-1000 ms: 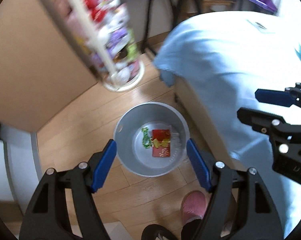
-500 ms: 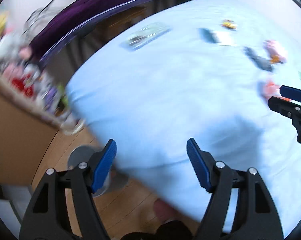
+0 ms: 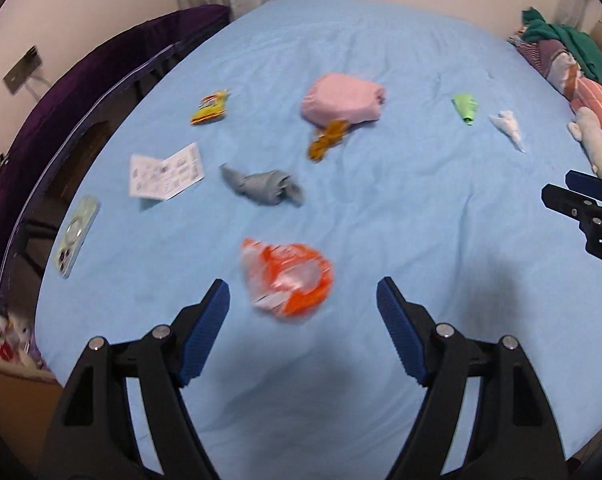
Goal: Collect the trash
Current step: 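Return both tools over the bed, then grasp the green crumpled wrapper with the left tool while the right tool grasps the white tissue, then lift both held items and carry them over the grey bin, then open both tools to drop the wrapper and tissue into the bin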
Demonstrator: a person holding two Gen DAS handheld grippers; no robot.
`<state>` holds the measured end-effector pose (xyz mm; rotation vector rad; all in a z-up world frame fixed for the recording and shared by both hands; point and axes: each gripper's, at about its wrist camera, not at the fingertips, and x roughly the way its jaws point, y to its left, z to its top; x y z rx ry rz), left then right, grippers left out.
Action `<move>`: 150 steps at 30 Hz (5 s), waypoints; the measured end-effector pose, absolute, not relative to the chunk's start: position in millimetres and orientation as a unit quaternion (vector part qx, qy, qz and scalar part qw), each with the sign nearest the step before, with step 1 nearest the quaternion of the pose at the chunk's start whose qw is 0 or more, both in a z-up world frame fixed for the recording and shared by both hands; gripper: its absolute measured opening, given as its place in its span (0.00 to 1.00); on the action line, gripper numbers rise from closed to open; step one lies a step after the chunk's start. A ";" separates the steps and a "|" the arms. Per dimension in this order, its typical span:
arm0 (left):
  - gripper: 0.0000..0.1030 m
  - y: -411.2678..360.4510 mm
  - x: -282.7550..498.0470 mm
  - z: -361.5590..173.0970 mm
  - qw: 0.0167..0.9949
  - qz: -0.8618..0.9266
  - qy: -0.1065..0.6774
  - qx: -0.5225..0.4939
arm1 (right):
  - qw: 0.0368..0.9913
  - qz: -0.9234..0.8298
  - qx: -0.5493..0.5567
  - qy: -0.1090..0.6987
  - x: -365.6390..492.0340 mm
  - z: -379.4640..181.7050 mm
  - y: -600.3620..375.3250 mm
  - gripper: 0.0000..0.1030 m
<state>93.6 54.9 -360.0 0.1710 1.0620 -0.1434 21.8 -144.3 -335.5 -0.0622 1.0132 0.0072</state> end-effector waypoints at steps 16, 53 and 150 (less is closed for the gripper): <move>0.74 -163.5 235.4 -365.9 0.854 -0.193 0.468 0.121 | 0.883 -0.098 0.022 0.459 105.9 -351.0 -316.3 0.52; 0.12 -256.9 325.0 -464.1 0.829 -0.231 0.483 0.164 | 0.868 -0.064 0.069 0.488 180.5 -434.5 -377.7 0.26; 0.68 614.5 -264.9 -554.6 0.743 0.347 0.518 -0.242 | 0.594 0.569 -0.368 0.434 -183.2 -530.1 608.4 0.54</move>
